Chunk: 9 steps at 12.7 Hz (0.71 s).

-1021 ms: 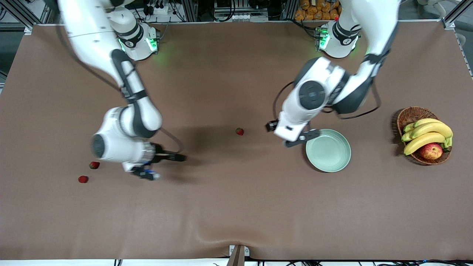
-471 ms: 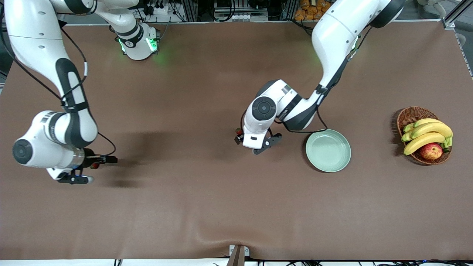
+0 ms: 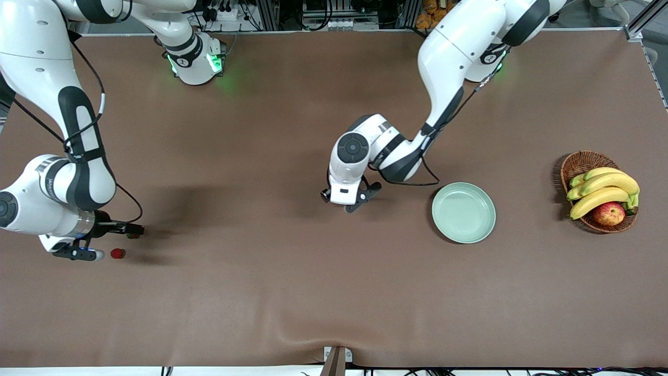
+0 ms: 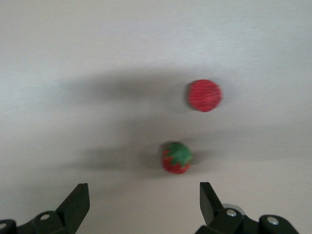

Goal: Collect all strawberries into plate
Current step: 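Grasp the strawberry with the left gripper while the right gripper reaches another, then carry the strawberry over the plate while the right gripper grasps another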

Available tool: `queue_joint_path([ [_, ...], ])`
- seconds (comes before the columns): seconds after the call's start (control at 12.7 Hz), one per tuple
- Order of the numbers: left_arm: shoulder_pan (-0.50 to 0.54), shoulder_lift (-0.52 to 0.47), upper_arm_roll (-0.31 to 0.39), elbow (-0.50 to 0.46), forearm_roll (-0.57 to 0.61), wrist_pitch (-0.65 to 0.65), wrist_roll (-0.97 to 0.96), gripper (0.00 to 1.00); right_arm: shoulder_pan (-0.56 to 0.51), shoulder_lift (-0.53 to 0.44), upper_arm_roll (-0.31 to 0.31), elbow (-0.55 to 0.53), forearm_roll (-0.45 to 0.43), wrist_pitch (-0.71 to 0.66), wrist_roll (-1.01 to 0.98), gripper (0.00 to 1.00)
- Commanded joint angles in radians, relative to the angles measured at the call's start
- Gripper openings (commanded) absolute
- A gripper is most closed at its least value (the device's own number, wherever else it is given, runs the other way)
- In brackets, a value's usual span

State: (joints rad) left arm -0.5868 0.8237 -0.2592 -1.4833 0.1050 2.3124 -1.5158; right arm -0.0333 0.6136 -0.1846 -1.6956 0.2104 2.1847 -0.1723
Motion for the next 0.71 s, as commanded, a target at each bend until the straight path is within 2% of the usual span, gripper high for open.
queue_joint_path([
  [0.0, -0.022, 0.029, 0.018, 0.028, 0.024, 0.012, -0.026, 0.70, -0.019, 0.032, 0.008, 0.001, -0.019, 0.045, -0.006, 1.00],
  [0.31, -0.033, 0.028, 0.018, 0.012, 0.024, 0.010, -0.024, 0.44, -0.026, 0.067, 0.008, -0.001, -0.014, 0.076, -0.003, 1.00],
  [0.47, -0.034, 0.029, 0.018, 0.012, 0.024, 0.010, -0.024, 0.10, -0.026, 0.081, 0.008, -0.001, -0.012, 0.083, -0.001, 0.99],
  [0.55, -0.040, 0.026, 0.018, 0.011, 0.025, 0.009, -0.023, 0.00, -0.026, 0.081, 0.008, -0.001, -0.014, 0.083, -0.003, 0.88],
  [0.63, -0.041, 0.023, 0.018, 0.011, 0.024, 0.007, -0.023, 0.00, -0.026, 0.081, 0.008, -0.001, -0.014, 0.081, -0.003, 0.81],
])
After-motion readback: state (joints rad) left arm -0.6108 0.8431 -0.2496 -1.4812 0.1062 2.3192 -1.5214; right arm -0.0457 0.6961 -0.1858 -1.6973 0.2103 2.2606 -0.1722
